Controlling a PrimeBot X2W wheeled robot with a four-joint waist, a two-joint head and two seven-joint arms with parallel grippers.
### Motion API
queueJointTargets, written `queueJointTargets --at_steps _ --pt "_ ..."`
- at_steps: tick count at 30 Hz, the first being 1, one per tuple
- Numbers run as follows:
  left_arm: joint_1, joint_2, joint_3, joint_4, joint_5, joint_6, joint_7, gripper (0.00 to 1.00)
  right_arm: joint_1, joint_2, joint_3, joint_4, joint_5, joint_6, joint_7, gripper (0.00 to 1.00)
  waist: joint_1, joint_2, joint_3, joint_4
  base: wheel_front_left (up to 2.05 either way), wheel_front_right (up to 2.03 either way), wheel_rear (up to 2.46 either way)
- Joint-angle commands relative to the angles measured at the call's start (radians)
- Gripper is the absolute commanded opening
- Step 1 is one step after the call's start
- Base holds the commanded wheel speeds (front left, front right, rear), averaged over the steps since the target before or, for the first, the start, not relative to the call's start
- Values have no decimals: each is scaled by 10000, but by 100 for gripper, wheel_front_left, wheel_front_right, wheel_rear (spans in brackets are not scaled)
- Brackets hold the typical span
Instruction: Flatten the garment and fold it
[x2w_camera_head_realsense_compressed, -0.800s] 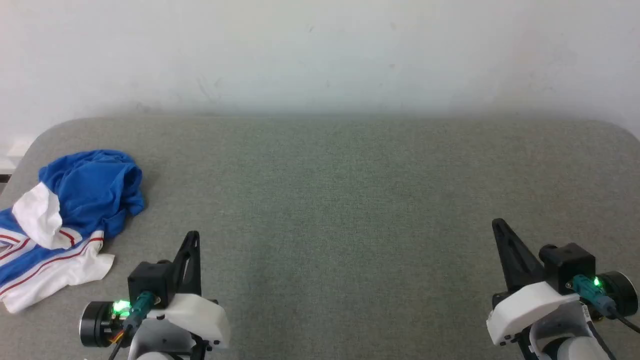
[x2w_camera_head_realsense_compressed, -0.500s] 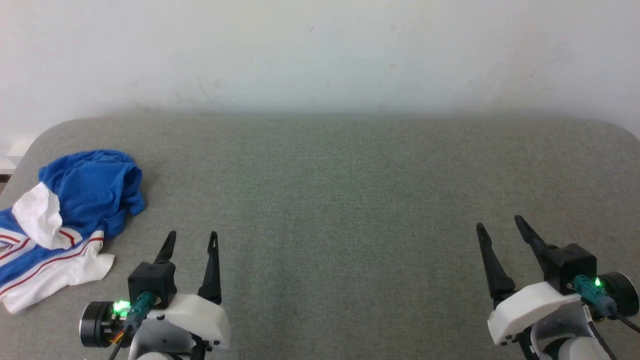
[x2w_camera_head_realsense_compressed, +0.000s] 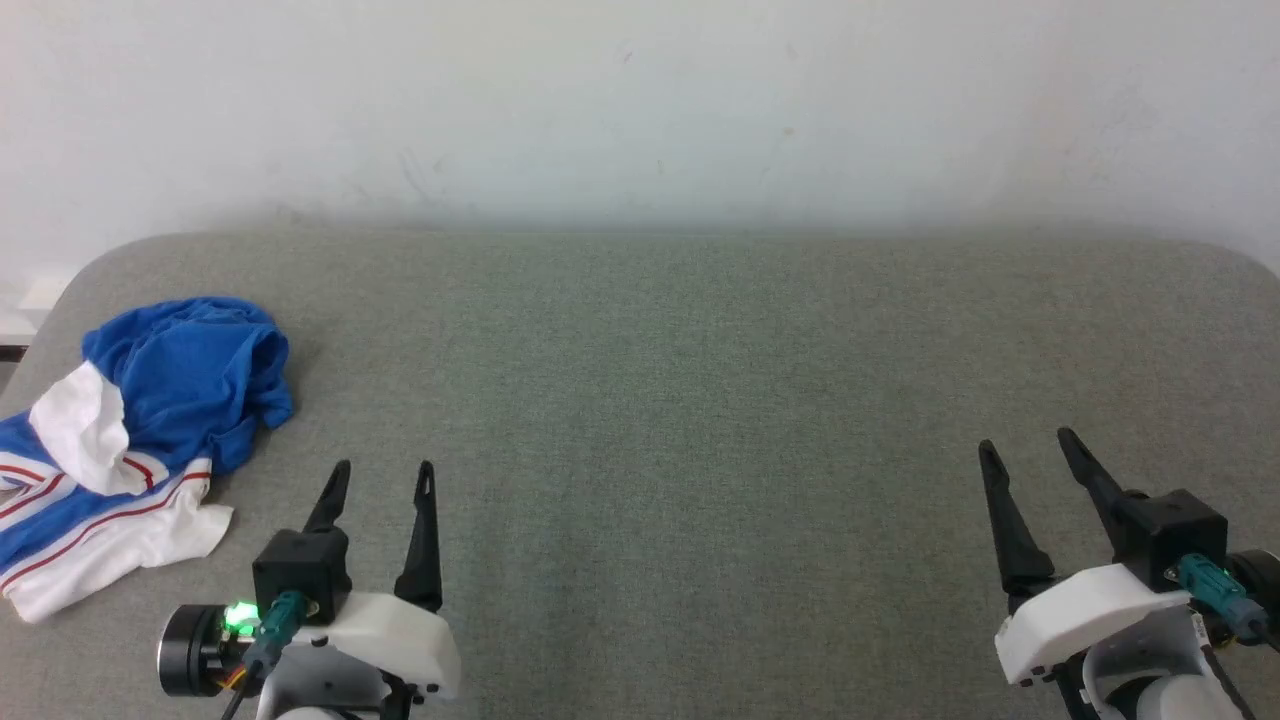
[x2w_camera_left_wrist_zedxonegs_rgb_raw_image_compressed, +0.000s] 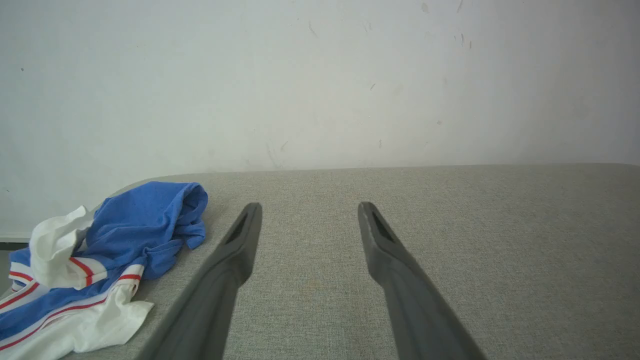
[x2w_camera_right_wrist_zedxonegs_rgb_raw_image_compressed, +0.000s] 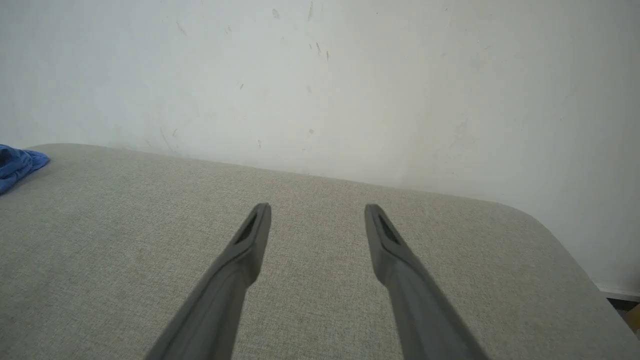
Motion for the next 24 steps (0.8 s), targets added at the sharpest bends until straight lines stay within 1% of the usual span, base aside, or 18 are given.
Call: queueJointTargets --at_steps 1,13,24 --pt "125 -9 20 -21 -65 7 -112 100 78 9 -101 41 58 -3 -96 100 0 0 -1 15 0 0 0" --pt "249 -14 21 -67 -182 115 -363 100 95 14 -329 79 70 -5 -346 100 0 0 26 302 0 0 0" --pt "322 -19 -15 -90 -305 233 -593 100 52 18 -305 176 152 -7 -576 100 0 0 72 831 0 0 0"
